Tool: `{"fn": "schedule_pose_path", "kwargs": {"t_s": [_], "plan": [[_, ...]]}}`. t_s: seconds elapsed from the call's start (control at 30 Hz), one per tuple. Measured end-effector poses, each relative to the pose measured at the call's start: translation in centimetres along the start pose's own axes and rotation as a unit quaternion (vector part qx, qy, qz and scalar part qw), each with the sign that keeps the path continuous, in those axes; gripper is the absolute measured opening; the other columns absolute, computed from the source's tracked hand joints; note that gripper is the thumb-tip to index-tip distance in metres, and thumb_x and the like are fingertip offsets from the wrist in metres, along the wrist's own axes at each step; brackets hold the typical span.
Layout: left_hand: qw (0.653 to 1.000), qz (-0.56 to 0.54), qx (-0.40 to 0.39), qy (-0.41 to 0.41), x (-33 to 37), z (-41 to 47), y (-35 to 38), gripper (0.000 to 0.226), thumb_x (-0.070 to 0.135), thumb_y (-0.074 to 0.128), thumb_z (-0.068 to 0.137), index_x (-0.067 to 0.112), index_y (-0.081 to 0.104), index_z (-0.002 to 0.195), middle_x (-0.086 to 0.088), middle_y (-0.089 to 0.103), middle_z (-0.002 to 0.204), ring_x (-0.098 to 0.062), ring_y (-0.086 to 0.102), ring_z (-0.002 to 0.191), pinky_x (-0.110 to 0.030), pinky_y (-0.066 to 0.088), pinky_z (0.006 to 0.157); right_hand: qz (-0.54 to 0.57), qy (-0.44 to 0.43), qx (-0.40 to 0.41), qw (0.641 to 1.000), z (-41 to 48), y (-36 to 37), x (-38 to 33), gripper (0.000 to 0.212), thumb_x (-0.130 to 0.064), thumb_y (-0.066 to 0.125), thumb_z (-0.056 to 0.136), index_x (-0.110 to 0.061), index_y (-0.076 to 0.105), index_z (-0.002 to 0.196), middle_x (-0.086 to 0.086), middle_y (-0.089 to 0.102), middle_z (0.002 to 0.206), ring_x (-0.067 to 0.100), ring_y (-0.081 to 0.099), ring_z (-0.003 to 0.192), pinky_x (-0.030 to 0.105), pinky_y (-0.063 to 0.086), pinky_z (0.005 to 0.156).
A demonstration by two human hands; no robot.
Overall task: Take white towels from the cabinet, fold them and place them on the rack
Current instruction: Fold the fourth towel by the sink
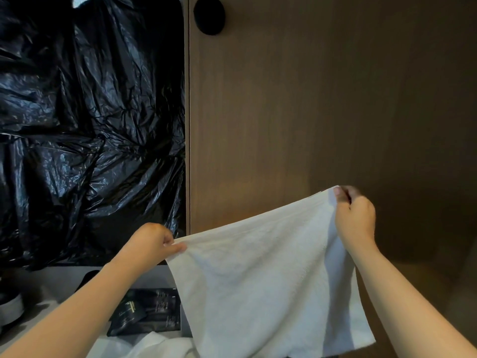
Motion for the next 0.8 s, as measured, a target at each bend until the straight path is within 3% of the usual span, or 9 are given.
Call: {"fn": "schedule_pose_path", "kwargs": {"t_s": [0.13,0.27,0.43,0.5,0.57,0.67,0.8], "plan": [[0.993,-0.102,0.053,-0.015,-1.6,-0.4,-0.3,0.044,0.048,0.077,0.074,0.014,0.062,0.05,0.005,0.048,0.044,-0.007,0.044,0.043,-0.021,0.036,0.049,-0.005,0.005,-0.017,1.0,-0.1,0.4,0.0,0.039,-0.036,0.043,0.102,-0.011,0.058,0.129,0.014,0.064,0.117,0.031,0.057,0.111,0.049,0.049,0.096],[0.969,-0.226,0.096,-0.014,-2.0,-0.7,-1.2,0.025,0.049,0.073,0.078,0.03,0.067,0.063,0.008,0.063,0.058,-0.005,0.057,0.054,-0.029,0.047,0.054,0.005,0.03,0.012,0.999,0.3,-0.1,0.8,0.043,-0.037,0.043,0.102,-0.008,0.057,0.13,0.014,0.063,0.118,0.031,0.058,0.111,0.04,0.046,0.088],[0.939,-0.327,0.101,-0.018,-1.4,-0.2,-2.7,0.006,0.04,0.068,0.086,0.042,0.069,0.081,0.003,0.072,0.075,-0.023,0.068,0.072,-0.042,0.057,0.073,0.013,0.05,0.028,0.998,0.5,-0.5,1.5,0.042,-0.036,0.042,0.103,-0.006,0.057,0.128,0.018,0.061,0.119,0.035,0.055,0.113,0.049,0.046,0.096],[0.91,-0.403,0.095,-0.036,-1.1,-0.3,-2.7,0.005,0.039,0.073,0.081,0.037,0.07,0.084,0.002,0.074,0.079,-0.027,0.07,0.078,-0.043,0.057,0.077,0.024,0.051,0.04,0.998,0.5,-0.7,1.6,0.04,-0.033,0.041,0.103,-0.004,0.057,0.127,0.02,0.06,0.12,0.035,0.055,0.114,0.05,0.045,0.099],[0.868,-0.489,0.067,-0.055,-1.0,-0.3,-2.3,0.024,0.039,0.079,0.072,0.029,0.071,0.092,0.0,0.075,0.085,-0.026,0.072,0.083,-0.043,0.059,0.08,0.031,0.049,0.052,0.997,0.6,-1.0,1.6,0.038,-0.03,0.041,0.104,-0.003,0.057,0.126,0.02,0.059,0.12,0.035,0.055,0.113,0.05,0.045,0.099],[0.856,-0.511,0.027,-0.076,-0.8,-0.2,-1.5,0.026,0.033,0.078,0.075,0.015,0.074,0.094,-0.007,0.076,0.087,-0.027,0.073,0.085,-0.044,0.058,0.085,0.02,0.039,0.047,0.998,0.7,-1.2,1.7,0.036,-0.028,0.041,0.104,-0.002,0.058,0.123,0.022,0.06,0.117,0.037,0.054,0.111,0.049,0.044,0.097],[0.83,-0.547,0.074,-0.08,0.0,-0.1,-2.0,0.014,0.024,0.071,0.085,0.012,0.073,0.091,-0.009,0.074,0.083,-0.032,0.072,0.082,-0.043,0.059,0.078,0.031,0.05,0.059,0.996,0.2,-1.1,2.5,0.038,-0.028,0.041,0.104,-0.002,0.057,0.126,0.02,0.057,0.12,0.035,0.053,0.112,0.037,0.04,0.09]]}}
Point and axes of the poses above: each hand's wrist, its own z-axis towards the middle knuckle, its own y-axis out of the palm, x = y × z, the point moved 8 cm from there along z, towards the middle knuckle
